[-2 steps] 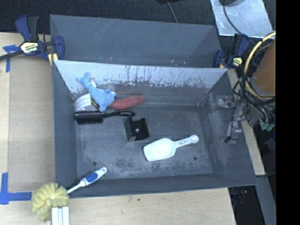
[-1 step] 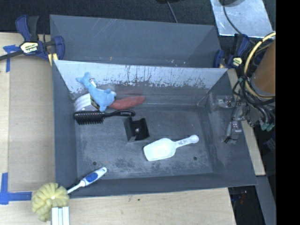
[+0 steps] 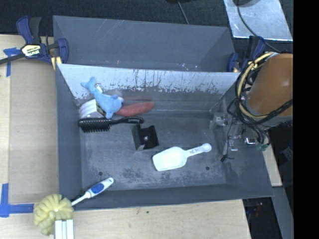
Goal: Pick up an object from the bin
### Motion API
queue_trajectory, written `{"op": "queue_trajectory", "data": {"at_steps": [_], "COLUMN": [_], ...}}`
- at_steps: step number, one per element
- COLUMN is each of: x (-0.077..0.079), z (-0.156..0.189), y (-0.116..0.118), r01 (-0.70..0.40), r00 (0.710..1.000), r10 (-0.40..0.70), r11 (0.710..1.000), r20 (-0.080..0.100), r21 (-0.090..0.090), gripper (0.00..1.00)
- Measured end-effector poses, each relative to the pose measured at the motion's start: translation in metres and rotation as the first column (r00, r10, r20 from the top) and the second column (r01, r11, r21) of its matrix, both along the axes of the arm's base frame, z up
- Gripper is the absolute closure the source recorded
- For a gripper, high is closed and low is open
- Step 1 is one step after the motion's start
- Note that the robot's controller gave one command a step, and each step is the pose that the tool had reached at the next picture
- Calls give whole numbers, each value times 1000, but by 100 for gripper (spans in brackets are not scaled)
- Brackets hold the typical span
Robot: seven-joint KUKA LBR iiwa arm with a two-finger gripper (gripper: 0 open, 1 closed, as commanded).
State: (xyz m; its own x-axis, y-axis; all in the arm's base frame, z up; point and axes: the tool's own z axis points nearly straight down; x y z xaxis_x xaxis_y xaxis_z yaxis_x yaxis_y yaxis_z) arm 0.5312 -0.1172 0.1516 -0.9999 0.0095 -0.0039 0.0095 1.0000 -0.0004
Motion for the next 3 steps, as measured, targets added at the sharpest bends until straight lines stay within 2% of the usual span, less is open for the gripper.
{"op": "queue_trajectory", "data": {"at_steps": [1, 2, 3], "x": [-24, -26, -47], "z": [8, -58, -82], "y": [-19, 13, -21], "r01": [-8, 3, 22], "r00": [1000, 1000, 1000], "r10": [8, -3, -22], "r11": [1000, 1000, 1000], "r20": [13, 7, 22], "r21": [-6, -1, -9], "gripper": [0, 0, 0]}}
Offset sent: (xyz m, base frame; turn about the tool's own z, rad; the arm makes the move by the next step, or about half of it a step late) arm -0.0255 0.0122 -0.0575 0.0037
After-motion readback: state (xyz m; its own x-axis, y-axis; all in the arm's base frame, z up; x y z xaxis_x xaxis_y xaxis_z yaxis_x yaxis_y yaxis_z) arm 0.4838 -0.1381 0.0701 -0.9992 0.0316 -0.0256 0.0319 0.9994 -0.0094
